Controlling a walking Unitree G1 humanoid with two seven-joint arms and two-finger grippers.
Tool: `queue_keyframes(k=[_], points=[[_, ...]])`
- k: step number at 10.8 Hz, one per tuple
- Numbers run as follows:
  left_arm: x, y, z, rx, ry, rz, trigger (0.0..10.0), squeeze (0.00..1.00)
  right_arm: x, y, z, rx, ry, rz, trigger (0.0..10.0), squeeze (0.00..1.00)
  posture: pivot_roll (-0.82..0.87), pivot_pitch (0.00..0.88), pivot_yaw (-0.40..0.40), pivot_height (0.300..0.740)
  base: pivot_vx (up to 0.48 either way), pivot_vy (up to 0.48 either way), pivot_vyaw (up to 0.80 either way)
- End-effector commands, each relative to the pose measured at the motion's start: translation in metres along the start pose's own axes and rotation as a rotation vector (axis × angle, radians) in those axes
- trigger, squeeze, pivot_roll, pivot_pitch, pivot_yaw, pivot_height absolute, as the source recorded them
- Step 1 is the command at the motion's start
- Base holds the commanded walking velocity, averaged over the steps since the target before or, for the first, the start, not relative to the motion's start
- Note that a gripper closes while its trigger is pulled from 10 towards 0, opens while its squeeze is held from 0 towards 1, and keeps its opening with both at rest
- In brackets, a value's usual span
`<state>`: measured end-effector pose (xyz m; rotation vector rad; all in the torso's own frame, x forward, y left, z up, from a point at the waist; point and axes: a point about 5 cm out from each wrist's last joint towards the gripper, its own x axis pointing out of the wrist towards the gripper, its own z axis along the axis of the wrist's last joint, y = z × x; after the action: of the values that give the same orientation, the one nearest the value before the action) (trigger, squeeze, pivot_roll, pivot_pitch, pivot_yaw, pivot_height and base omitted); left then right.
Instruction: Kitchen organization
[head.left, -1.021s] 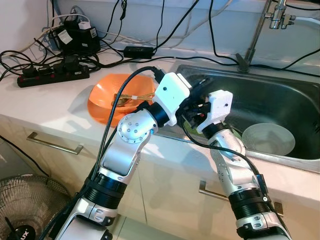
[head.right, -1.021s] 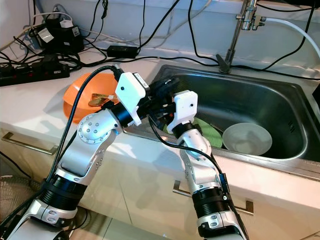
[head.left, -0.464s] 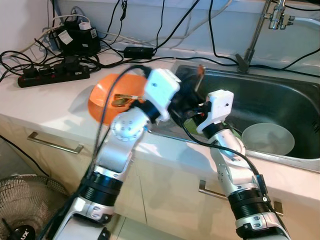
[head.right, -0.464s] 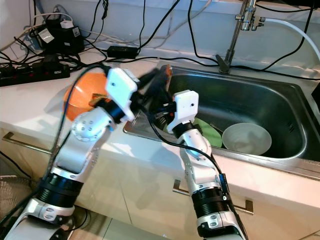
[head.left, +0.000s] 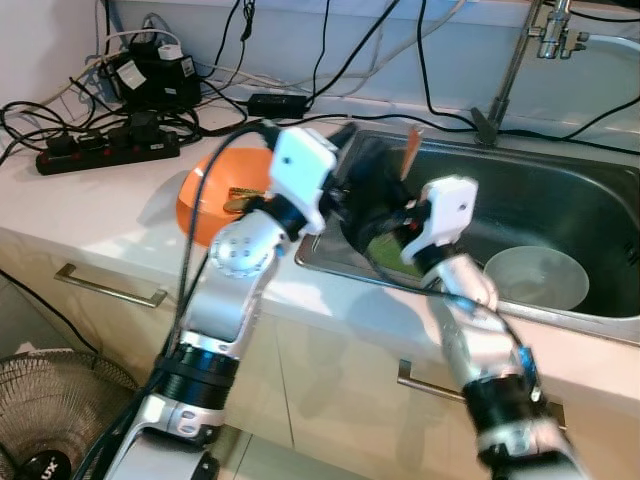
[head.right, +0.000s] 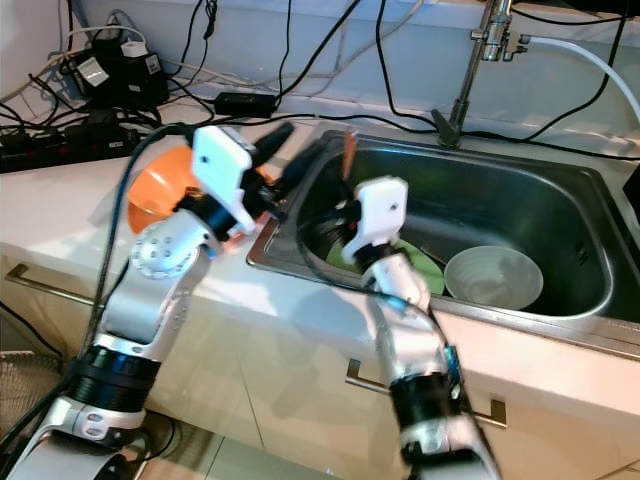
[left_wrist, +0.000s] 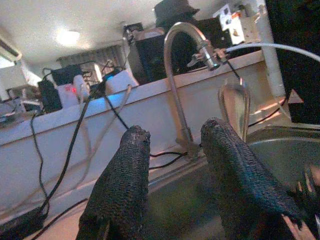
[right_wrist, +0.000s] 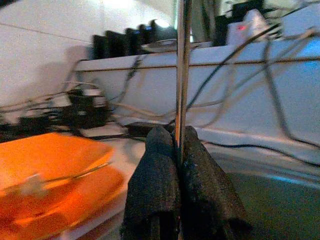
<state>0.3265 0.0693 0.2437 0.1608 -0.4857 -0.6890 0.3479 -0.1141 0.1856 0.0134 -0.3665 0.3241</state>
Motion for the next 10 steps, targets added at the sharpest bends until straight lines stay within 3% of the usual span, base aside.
queue_keyframes(k=[1,2,4,5,7,8,9,10], points=[[-0.008,0.005,-0.002,-0.019,0.015,0.033,10.0,0.0,0.008,-0.015,0.005,-0.029,0.004,-0.079,10.0,0.0,0.17,0.0,0.04,0.74,0.0,0.0,0.0],[-0.013,0.007,-0.005,-0.026,0.031,0.047,10.0,0.0,0.011,-0.028,0.008,-0.029,0.007,-0.134,10.0,0.0,0.17,0.0,0.038,0.74,0.0,0.0,0.0],[-0.019,0.01,-0.009,-0.018,0.053,0.063,10.0,0.0,0.015,-0.039,0.006,-0.072,0.048,-0.169,10.0,0.0,0.17,0.0,0.036,0.74,0.0,0.0,0.0],[-0.024,0.011,-0.014,-0.005,0.081,0.075,10.0,0.0,0.018,-0.053,-0.002,-0.105,0.127,-0.239,10.0,0.0,0.17,0.0,0.035,0.74,0.0,0.0,0.0],[-0.029,0.01,-0.018,0.002,0.113,0.071,10.0,0.0,0.018,-0.064,-0.01,-0.108,0.204,-0.287,10.0,0.0,0.17,0.0,0.034,0.74,0.0,0.0,0.0],[-0.035,0.009,-0.023,-0.003,0.152,0.063,10.0,0.0,0.016,-0.072,-0.021,-0.099,0.297,-0.324,10.0,0.0,0.18,0.0,0.032,0.74,0.0,0.0,0.0],[-0.042,0.006,-0.031,0.008,0.206,0.054,10.0,0.0,0.012,-0.074,-0.032,-0.125,0.387,-0.341,10.0,0.0,0.19,0.0,0.028,0.74,0.0,0.0,0.0],[-0.047,0.004,-0.035,0.018,0.233,0.048,10.0,0.0,0.011,-0.072,-0.038,-0.104,0.413,-0.341,10.0,0.07,0.19,0.0,0.025,0.74,0.0,0.0,0.0]])
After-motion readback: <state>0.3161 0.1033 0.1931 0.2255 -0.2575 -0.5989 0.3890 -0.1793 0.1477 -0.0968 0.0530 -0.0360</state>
